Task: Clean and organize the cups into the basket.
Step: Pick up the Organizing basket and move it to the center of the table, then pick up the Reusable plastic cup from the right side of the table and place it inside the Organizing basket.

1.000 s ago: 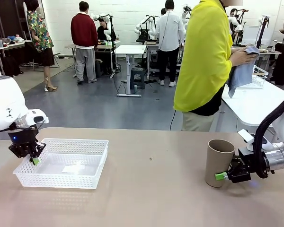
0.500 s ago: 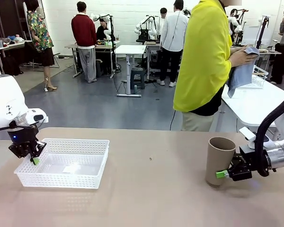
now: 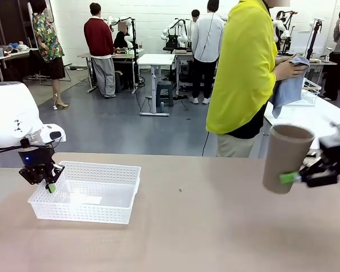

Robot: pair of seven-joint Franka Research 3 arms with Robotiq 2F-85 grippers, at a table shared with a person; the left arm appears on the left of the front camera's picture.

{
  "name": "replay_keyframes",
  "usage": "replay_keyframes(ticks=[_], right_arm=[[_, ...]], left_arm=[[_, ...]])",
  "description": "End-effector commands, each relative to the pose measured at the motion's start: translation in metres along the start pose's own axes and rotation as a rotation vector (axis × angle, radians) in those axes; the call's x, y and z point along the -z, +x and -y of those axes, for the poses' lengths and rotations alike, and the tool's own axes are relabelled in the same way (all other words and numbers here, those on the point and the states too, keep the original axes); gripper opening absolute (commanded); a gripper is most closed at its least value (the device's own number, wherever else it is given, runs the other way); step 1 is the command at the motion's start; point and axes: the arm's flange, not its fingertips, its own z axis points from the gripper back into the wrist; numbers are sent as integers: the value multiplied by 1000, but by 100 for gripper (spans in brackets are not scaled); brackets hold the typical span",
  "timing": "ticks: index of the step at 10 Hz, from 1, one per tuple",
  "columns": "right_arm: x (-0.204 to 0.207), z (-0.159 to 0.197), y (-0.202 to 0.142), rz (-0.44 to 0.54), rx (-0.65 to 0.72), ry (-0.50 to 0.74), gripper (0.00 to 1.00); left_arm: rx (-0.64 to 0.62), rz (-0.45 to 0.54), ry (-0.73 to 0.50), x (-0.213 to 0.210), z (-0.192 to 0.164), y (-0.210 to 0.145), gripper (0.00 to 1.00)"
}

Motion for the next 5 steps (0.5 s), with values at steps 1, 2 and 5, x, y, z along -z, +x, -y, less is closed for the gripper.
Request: replay_keyframes(ticks=[1, 2, 5], right_arm=[[-37, -41, 59, 17, 13, -63, 0], [-51, -52, 78, 18, 17, -85, 0], [-82, -66, 103, 41, 57, -152, 0]], left_arm=[[-38, 0, 27, -9, 20, 1, 0], [-51, 8, 37, -11, 33, 3, 0], [-78, 32, 79, -12, 86, 4, 0]])
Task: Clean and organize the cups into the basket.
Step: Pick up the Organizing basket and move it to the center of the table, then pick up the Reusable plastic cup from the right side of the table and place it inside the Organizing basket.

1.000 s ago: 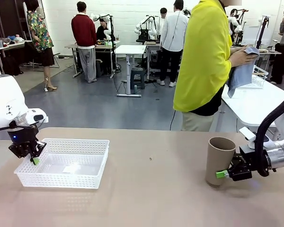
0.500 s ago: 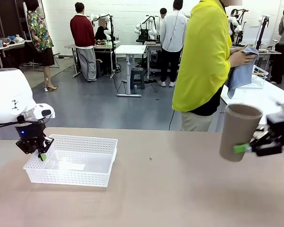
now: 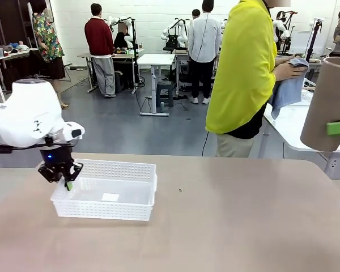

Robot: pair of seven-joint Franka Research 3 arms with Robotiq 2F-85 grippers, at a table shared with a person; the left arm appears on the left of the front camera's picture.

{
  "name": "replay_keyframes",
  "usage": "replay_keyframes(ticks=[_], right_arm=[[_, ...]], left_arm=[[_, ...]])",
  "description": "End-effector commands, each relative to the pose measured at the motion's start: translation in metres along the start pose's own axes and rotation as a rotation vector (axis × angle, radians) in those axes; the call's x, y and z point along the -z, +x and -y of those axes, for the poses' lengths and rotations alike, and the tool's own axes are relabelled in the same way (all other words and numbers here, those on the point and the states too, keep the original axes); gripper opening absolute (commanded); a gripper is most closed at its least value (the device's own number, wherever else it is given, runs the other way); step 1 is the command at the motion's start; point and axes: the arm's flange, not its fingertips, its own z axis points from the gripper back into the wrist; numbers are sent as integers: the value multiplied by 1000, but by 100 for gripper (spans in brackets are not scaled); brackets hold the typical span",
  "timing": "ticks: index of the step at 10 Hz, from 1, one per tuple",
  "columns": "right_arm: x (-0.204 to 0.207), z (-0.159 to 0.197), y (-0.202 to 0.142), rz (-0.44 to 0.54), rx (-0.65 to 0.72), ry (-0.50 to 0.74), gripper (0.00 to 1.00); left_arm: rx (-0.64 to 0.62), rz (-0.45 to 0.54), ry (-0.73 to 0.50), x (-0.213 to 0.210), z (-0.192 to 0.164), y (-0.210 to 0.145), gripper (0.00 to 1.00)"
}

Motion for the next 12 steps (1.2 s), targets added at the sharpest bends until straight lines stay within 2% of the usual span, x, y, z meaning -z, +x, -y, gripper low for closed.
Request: replay_keyframes(ticks=[1, 5, 12], right_arm=[[9, 1, -4, -5, -17, 24, 0], [9, 1, -4, -5, -17, 24, 0], [9, 1, -4, -5, -17, 24, 0]], left_arm=[[-38, 13, 59, -4, 38, 2, 0], [-18, 37, 105, 7, 119, -1, 0], [23, 31, 99, 12, 190, -5, 0]])
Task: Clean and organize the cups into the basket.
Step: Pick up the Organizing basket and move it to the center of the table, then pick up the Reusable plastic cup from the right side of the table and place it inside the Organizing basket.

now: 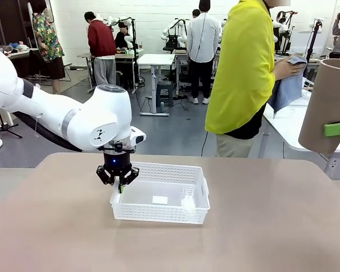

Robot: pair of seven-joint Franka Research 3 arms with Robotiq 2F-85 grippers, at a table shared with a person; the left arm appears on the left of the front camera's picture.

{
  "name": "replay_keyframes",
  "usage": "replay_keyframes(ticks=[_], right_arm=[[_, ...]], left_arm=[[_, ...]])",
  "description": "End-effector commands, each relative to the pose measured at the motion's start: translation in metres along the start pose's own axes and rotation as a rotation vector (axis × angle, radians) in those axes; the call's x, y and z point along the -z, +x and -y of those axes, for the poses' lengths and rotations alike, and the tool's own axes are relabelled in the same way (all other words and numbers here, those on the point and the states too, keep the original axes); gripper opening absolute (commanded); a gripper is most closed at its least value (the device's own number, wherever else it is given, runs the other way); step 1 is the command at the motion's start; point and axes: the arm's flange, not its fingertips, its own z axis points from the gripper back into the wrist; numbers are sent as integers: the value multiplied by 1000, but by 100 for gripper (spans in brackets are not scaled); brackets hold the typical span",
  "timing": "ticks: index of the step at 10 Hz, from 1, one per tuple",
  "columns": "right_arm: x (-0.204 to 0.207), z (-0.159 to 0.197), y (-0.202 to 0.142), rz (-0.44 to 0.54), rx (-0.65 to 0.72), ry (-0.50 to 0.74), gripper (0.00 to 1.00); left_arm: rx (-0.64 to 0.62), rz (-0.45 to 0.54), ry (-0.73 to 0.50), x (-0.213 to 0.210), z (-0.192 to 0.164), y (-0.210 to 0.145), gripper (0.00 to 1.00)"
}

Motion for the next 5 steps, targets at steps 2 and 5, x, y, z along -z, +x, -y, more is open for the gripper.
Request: replay_keyframes(ticks=[2, 5], right_arm=[[1, 1, -2, 8, -14, 9, 0], [1, 1, -2, 8, -14, 9, 0]], left_arm=[[-32, -4, 20, 3, 16, 4, 0], [-39, 5, 22, 0, 3, 0, 0]])
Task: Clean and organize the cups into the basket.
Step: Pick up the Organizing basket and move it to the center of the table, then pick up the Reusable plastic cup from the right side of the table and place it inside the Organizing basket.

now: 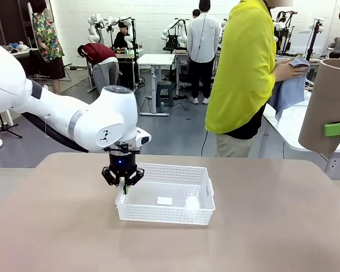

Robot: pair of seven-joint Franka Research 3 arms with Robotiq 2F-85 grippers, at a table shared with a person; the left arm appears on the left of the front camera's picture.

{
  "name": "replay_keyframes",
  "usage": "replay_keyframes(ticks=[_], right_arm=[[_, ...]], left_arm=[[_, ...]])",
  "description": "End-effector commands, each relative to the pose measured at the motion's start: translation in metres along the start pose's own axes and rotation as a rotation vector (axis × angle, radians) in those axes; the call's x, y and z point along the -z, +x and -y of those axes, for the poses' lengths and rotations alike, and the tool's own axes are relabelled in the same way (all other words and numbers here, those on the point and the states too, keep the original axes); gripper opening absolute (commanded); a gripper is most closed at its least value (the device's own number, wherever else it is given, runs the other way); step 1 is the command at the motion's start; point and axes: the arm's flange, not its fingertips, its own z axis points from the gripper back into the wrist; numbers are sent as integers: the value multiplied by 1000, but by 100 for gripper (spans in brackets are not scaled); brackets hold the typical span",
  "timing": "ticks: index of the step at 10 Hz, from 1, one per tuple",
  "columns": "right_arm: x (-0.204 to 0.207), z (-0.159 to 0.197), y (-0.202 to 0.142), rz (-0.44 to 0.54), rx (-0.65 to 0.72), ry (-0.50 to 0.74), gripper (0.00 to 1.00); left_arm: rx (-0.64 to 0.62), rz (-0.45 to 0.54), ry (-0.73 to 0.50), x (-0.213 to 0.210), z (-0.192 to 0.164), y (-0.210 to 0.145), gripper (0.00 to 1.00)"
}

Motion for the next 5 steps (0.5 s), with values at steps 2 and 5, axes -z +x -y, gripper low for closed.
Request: replay_keyframes(ticks=[2, 5], right_arm=[[1, 1, -2, 8, -14, 9, 0], [75, 18, 28, -320, 31, 111, 81]], left_arm=[[4, -1, -1, 0, 2, -1, 0], [4, -1, -1, 0, 2, -1, 0]])
